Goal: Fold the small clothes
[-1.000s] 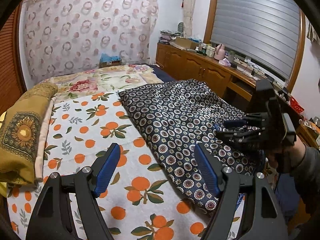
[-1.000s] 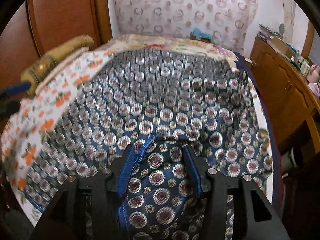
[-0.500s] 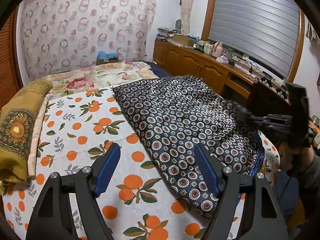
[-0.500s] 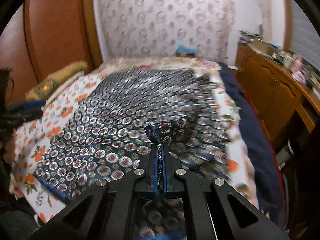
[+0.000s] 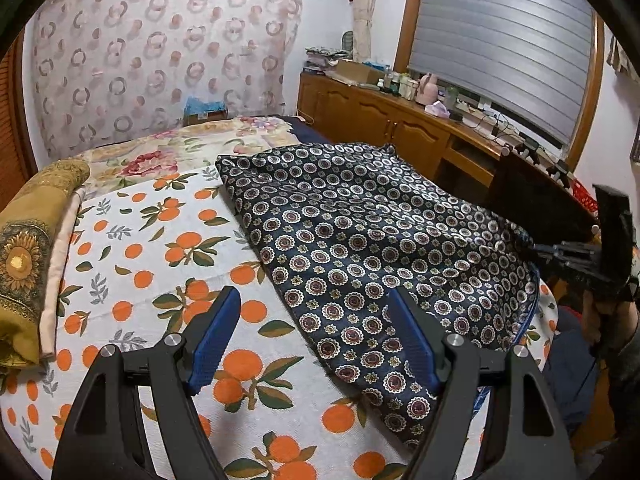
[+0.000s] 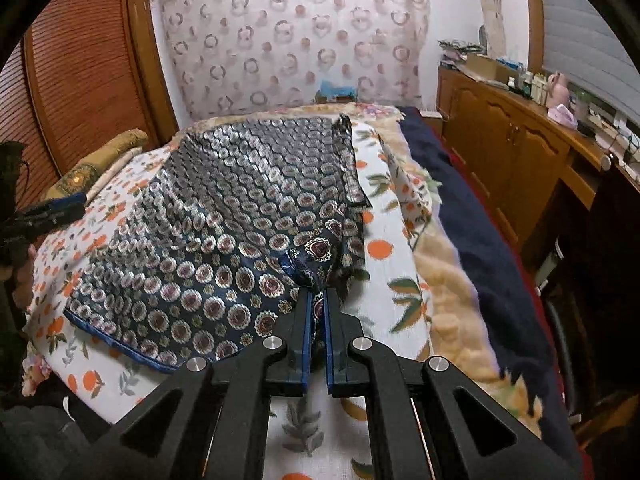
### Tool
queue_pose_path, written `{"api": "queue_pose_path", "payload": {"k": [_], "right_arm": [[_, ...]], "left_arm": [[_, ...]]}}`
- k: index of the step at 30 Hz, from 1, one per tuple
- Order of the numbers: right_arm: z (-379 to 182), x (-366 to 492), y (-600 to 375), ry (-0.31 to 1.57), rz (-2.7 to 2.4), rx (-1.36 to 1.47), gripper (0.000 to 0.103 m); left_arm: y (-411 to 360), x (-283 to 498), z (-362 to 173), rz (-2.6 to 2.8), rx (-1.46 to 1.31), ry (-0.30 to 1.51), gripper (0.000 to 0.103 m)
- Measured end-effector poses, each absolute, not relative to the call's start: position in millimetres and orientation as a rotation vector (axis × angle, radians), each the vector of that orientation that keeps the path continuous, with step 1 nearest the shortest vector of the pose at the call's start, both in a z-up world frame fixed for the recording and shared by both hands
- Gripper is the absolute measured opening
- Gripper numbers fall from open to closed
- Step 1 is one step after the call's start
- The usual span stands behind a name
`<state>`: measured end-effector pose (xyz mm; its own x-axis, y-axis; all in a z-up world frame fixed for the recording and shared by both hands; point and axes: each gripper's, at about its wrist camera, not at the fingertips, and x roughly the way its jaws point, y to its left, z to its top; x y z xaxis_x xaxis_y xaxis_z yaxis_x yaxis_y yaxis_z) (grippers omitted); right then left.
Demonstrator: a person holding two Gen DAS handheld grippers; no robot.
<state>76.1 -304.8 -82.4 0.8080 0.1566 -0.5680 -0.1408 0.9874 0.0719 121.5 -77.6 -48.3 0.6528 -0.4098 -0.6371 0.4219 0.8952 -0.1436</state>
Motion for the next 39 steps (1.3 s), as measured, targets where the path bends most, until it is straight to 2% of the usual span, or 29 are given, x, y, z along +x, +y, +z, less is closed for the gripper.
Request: {"api": "queue_pose_path", "payload": {"k": [2, 7, 12, 16, 21, 26, 27, 29, 34, 39], "right_arm": [[-71, 78, -306, 0.581, 0.146, 0.024, 0.026], [-49, 103, -307, 0.531, 0.161, -0.020, 0.027], [-37, 173, -292, 0.547, 0.232, -0.059, 0.027], [-45, 235, -280, 0.623, 0.253, -0.088, 0.033], [-68, 308, -288, 0.746, 0.180, -0.091, 0.033], [-75, 339, -296, 0.791, 0.233, -0.028, 0.033], [-75, 341, -296, 0.787, 0.233, -0.033, 0.031], [-74, 343, -296, 0.782, 0.239, -0.048, 0.006], [-56, 313, -296, 0.669, 0.202, -0.087, 0.002], [-58, 310, -305, 0.688, 0.117, -0.054, 0.002]], "left_arm": [[-79, 121, -49, -0.462, 0.020, 0.715, 0.077], [-79, 122, -48, -0.448, 0.010, 0.709, 0.077], [-79, 126, -48, -0.442, 0.004, 0.708, 0.077], [-79, 130, -52, -0.437, 0.001, 0.724, 0.083], [-82, 132, -59, -0.448, 0.003, 0.753, 0.083], [-82, 132, -64, -0.458, 0.001, 0.767, 0.086], [-83, 132, -65, -0.459, 0.000, 0.769, 0.086], [-84, 132, -67, -0.450, 0.005, 0.780, 0.093], [-84, 132, -70, -0.444, 0.008, 0.790, 0.093], [-86, 132, -72, -0.453, 0.006, 0.805, 0.093]]}}
